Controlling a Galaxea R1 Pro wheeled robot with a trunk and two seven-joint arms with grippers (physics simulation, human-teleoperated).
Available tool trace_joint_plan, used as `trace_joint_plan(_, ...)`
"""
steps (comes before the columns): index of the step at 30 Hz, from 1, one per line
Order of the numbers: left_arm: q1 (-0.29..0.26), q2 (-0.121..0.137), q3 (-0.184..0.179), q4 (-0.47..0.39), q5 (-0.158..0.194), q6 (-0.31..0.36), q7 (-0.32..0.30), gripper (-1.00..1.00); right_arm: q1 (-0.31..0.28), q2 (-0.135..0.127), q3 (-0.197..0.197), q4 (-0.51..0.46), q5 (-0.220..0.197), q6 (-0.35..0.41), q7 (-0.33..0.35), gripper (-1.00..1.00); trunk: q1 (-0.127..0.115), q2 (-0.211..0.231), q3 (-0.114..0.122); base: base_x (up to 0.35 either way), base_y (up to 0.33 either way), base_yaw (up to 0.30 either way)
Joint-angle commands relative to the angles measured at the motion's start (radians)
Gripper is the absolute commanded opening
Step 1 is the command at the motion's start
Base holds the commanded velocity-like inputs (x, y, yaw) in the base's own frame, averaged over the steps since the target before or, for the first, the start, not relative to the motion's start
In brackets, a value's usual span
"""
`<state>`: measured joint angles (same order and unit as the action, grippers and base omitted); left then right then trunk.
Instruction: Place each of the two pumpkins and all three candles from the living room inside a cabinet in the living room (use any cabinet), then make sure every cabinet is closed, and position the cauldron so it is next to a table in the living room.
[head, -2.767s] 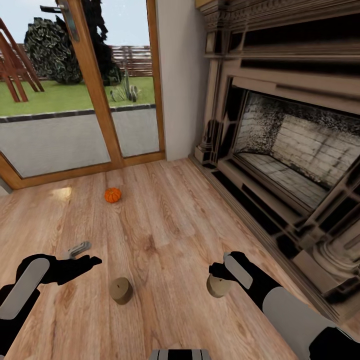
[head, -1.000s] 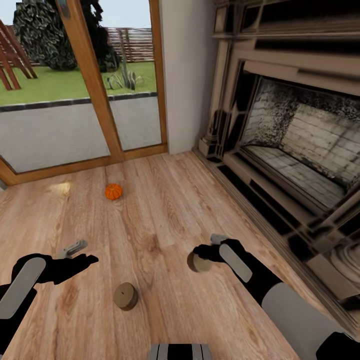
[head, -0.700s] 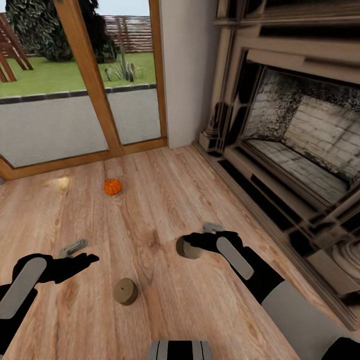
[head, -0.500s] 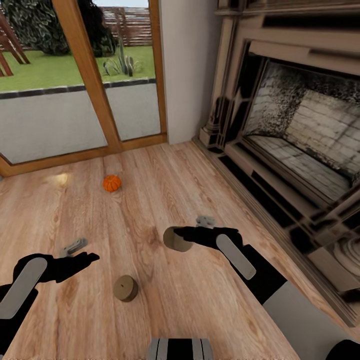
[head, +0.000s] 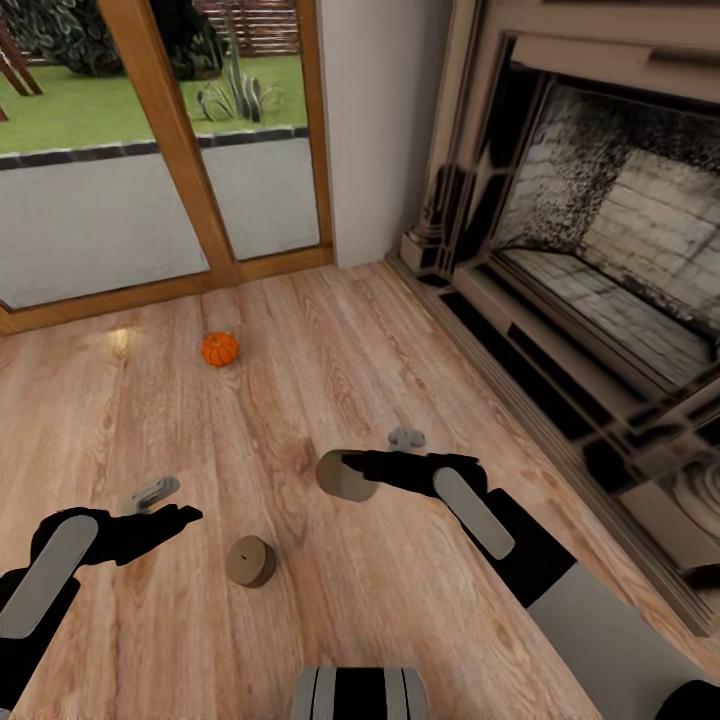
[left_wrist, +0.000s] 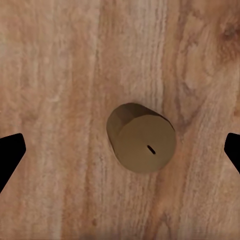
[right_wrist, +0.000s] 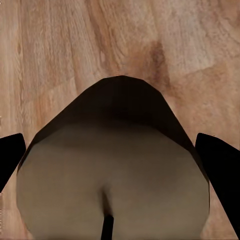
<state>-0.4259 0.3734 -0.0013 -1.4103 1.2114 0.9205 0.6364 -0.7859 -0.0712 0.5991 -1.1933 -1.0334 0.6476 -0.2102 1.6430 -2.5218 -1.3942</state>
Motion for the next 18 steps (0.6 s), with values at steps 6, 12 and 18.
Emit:
trace_joint_plan(6,-0.001,-0.001,-0.004,-0.001,0.011,0.001,0.010,1.00,-0.001,-0.079,0.001,0.048,-0.017,-0.004,0.221,-1.00,0.002,-0.002,-0.024,0.000,0.000,0.000)
trace_joint_plan(12,-0.001,-0.001,-0.018,-0.002,0.011,0.001,0.008,1.00,-0.001,-0.156,0.001,0.112,-0.109,-0.014,0.374,-1.00,0.005,-0.003,-0.047,0.000,0.000,0.000)
trace_joint_plan(18,-0.001,-0.008,-0.021,-0.004,0.011,0.001,0.007,1.00,-0.001,-0.178,0.001,0.119,-0.131,-0.015,0.435,-1.00,0.008,-0.005,-0.070,0.000,0.000,0.000)
